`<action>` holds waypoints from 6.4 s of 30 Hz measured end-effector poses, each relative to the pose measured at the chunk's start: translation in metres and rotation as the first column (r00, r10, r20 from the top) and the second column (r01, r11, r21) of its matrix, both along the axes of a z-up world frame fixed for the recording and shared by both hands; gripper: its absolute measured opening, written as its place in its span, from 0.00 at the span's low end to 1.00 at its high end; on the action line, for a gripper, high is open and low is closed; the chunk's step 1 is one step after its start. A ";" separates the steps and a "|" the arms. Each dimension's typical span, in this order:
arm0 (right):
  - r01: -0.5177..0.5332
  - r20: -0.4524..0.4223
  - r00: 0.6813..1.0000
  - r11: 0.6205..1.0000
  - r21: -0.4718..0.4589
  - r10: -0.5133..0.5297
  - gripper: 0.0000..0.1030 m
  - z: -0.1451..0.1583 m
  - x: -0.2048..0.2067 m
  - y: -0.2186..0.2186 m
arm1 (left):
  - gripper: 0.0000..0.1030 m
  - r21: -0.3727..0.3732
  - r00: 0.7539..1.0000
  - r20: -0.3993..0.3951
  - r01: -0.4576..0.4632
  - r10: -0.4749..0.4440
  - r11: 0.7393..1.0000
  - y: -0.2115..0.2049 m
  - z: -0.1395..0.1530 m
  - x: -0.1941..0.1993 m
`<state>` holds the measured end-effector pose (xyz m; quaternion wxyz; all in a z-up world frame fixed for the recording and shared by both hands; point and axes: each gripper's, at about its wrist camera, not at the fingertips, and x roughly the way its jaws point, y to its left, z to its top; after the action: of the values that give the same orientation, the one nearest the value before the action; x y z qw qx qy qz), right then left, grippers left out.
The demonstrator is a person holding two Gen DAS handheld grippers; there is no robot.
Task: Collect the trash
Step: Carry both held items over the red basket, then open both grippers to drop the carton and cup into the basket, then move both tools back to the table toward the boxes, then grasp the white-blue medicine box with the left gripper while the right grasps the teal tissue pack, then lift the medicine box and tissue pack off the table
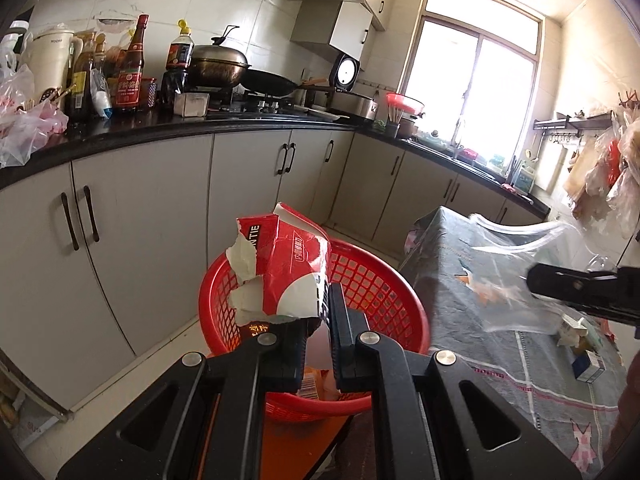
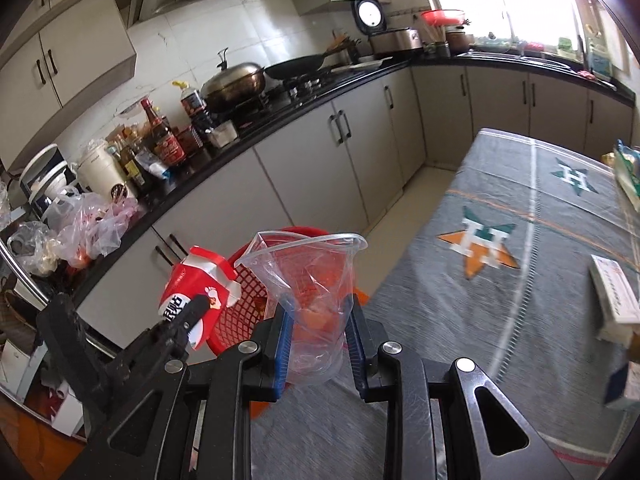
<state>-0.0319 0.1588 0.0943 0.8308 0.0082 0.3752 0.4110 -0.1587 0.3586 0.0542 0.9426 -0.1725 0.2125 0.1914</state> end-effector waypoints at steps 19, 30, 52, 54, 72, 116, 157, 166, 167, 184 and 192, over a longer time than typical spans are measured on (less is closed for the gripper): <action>-0.026 -0.062 0.998 0.995 -0.091 0.021 0.31 -0.039 0.030 0.077 | 0.10 -0.008 1.000 -0.026 0.002 -0.003 1.000 0.013 -0.015 0.009; -0.014 -0.048 0.999 0.998 -0.055 0.011 0.48 -0.030 0.027 0.067 | 0.37 -0.006 1.000 -0.004 0.003 -0.003 1.000 0.010 -0.010 0.002; 0.219 -0.097 0.972 0.974 0.053 -0.214 0.48 -0.027 0.014 -0.122 | 0.58 0.101 0.945 -0.067 0.326 -0.320 0.940 -0.161 0.000 0.035; 0.250 -0.095 0.965 0.966 0.060 -0.243 0.48 -0.026 0.015 -0.146 | 0.59 0.103 0.931 -0.084 0.363 -0.356 0.926 -0.180 -0.001 0.041; 0.526 -0.303 0.821 0.847 0.076 -0.483 0.50 -0.083 0.081 -0.337 | 0.65 0.151 0.890 -0.211 0.439 -0.405 0.886 -0.244 -0.009 0.064; 0.517 -0.368 0.847 0.751 0.410 -0.383 0.57 -0.061 0.057 -0.387 | 0.63 -0.209 0.831 -0.439 0.276 -0.342 0.938 -0.327 -0.024 0.199; 0.369 0.025 0.929 0.915 -0.163 -0.370 0.66 -0.053 0.110 -0.291 | 0.33 -0.129 0.753 -0.339 0.557 -0.564 0.820 -0.262 -0.032 0.163; 0.348 0.113 0.937 0.907 -0.237 -0.330 0.66 -0.061 0.102 -0.274 | 0.33 -0.119 0.774 -0.325 0.536 -0.543 0.835 -0.260 -0.033 0.162; 0.347 0.112 0.938 0.908 -0.236 -0.329 0.66 -0.062 0.102 -0.274 | 0.33 -0.119 0.773 -0.327 0.537 -0.544 0.835 -0.261 -0.033 0.161; 0.400 0.191 0.905 0.913 -0.081 -0.379 0.40 -0.038 0.077 -0.286 | 0.33 -0.092 0.803 -0.294 0.517 -0.519 0.851 -0.259 -0.030 0.158; 0.387 0.195 0.908 0.921 -0.054 -0.370 0.40 -0.036 0.072 -0.281 | 0.33 -0.079 0.809 -0.298 0.507 -0.506 0.858 -0.259 -0.030 0.157</action>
<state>0.0397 -0.1224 0.0579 0.9247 0.0055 0.3080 0.2236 -0.0022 0.0997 0.0237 0.9148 -0.0755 0.3946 -0.0416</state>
